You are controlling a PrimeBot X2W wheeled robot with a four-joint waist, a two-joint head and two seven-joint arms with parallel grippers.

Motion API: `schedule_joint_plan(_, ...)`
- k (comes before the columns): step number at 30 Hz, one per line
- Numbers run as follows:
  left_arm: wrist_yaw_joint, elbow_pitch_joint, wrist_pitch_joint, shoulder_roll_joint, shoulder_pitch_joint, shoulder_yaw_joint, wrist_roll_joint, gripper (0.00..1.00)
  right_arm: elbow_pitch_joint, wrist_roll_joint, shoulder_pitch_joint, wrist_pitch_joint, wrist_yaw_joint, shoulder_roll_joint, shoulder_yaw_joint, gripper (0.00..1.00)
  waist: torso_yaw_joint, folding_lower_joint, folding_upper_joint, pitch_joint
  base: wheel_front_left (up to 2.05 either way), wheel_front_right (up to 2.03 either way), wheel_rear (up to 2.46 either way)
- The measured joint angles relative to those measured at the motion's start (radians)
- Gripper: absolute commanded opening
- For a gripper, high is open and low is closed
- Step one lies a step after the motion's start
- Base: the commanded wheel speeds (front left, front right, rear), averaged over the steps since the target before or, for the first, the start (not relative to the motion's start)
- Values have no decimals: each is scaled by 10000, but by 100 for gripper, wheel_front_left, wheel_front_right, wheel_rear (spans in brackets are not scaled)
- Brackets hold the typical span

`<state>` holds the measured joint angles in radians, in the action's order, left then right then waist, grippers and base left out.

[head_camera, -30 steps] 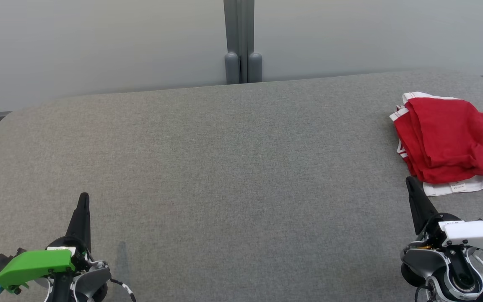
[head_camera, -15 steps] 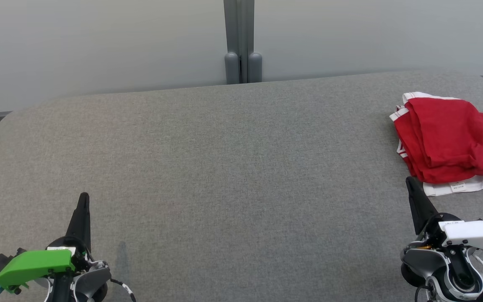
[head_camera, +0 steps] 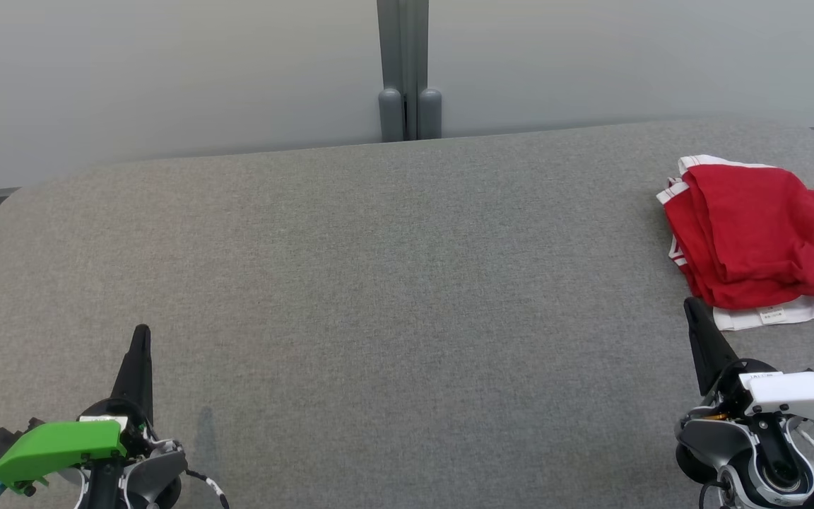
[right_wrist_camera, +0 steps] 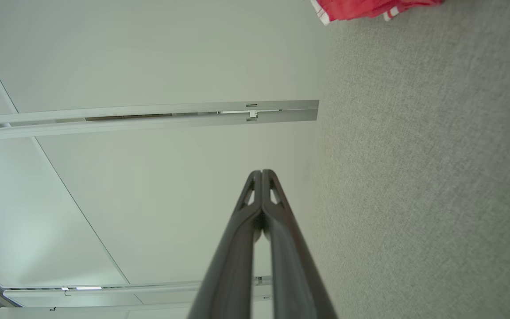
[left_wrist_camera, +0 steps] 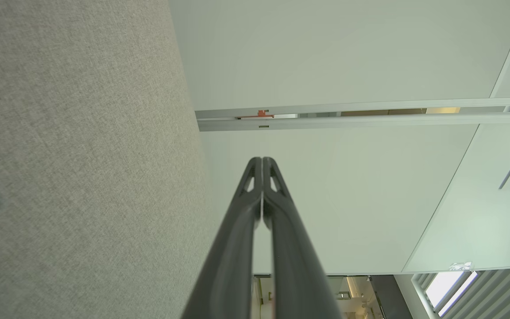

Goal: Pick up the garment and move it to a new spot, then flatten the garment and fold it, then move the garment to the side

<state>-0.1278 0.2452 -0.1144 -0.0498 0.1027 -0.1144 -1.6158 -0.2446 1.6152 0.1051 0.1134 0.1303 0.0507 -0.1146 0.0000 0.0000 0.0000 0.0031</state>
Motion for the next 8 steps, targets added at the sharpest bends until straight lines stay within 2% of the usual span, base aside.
schedule_joint_plan(8, 0, 0, 0, 0, 0, 0, 0, 0, 0, 0, 0, 0, 2, 0, 0, 0, 0, 0, 0, 0, 0, 0, 0)
